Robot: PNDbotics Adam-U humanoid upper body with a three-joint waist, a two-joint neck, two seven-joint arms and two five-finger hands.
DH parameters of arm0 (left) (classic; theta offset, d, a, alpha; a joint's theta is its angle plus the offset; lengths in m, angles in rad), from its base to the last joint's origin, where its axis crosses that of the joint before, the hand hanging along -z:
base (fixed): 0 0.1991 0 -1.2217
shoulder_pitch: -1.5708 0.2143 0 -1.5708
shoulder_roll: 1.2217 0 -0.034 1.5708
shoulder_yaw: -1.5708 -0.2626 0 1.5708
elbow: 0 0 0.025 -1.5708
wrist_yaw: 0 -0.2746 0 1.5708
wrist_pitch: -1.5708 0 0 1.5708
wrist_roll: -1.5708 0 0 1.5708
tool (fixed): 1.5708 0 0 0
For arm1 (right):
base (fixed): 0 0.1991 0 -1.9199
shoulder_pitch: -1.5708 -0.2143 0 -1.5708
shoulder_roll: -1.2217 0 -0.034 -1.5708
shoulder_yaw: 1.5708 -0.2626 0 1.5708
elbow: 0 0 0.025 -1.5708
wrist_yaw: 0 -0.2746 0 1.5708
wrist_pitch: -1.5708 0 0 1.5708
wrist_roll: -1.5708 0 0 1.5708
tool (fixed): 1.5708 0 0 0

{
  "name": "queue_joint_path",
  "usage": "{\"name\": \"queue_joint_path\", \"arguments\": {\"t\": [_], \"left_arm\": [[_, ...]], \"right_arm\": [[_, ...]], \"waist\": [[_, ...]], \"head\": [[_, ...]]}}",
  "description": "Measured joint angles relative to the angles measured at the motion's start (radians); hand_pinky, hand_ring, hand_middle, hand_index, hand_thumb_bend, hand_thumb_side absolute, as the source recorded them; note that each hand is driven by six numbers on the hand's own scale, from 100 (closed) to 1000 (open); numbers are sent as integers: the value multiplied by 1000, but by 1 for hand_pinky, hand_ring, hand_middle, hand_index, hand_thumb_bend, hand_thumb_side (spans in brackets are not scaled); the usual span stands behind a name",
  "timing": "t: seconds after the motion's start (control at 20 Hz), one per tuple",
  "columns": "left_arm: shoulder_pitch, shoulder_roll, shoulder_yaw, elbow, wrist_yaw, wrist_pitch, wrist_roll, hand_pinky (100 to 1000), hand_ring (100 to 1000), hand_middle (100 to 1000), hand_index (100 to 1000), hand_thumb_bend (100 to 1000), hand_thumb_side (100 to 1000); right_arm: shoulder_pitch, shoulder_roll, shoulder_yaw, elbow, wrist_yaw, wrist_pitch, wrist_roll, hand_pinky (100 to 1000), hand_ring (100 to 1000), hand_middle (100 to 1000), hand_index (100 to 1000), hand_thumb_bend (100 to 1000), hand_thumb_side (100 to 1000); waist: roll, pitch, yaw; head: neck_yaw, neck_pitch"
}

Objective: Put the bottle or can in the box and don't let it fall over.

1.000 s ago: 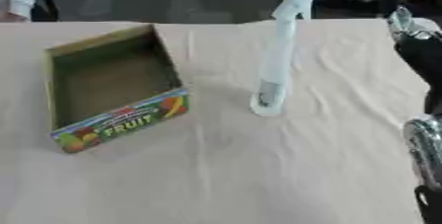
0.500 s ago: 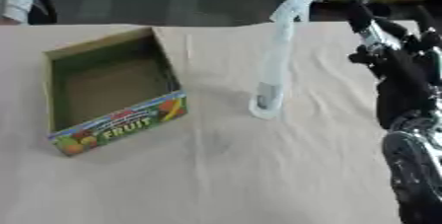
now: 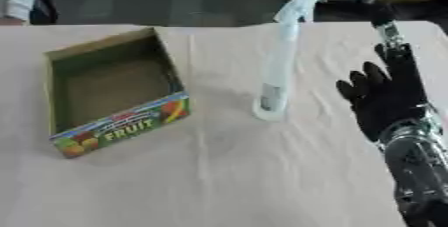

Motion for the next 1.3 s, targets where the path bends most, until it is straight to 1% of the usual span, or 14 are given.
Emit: {"name": "queue_joint_path", "arguments": {"t": [0.1,0.15,0.2,0.25,0.35,0.4,0.45,0.8,1.1,1.3], "left_arm": [[0,0,0,0,0,0,0,1000,1000,1000,934,187,818],[0,0,0,0,0,0,0,1000,1000,1000,933,187,817],[0,0,0,0,0,0,0,1000,1000,1000,933,187,818],[0,0,0,0,0,0,0,1000,1000,1000,932,187,818],[0,0,-1,0,0,0,0,1000,1000,1000,931,185,818],[0,0,-2,0,0,0,0,1000,1000,1000,930,185,818],[0,0,-3,0,0,0,0,1000,1000,1000,930,184,819],[3,1,-5,0,1,1,-1,1000,1000,1000,930,183,821],[8,1,-6,0,2,4,-4,1000,1000,1000,929,184,821],[8,1,-6,0,5,4,-6,1000,1000,1000,929,183,821]], "right_arm": [[0,-3,4,0,-45,-16,-2,100,100,100,945,554,331],[0,-4,4,0,-63,-22,-3,100,100,100,943,534,342],[0,-4,6,0,-83,-28,-2,100,100,100,942,487,393],[0,-4,10,0,-104,-35,2,100,100,100,941,460,439],[-1,-4,13,0,-141,-49,9,100,100,100,941,426,599],[-1,-4,15,0,-159,-56,12,100,100,100,941,415,646],[-1,-5,16,0,-174,-63,13,100,100,100,940,409,667],[-11,-4,38,0,-257,-86,-1,100,100,100,940,397,720],[-44,-4,41,0,-275,-84,-3,100,100,100,934,403,739],[-67,-4,46,11,-290,-90,-4,100,100,100,931,398,735]], "waist": [[0,0,0],[0,0,0],[0,0,0],[0,0,0],[0,0,0],[0,0,1],[0,0,3],[-5,1,6],[-10,1,4],[-10,1,5]], "head": [[0,0],[0,0],[1,0],[3,0],[6,0],[8,0],[9,0],[22,0],[21,0],[17,-3]]}}
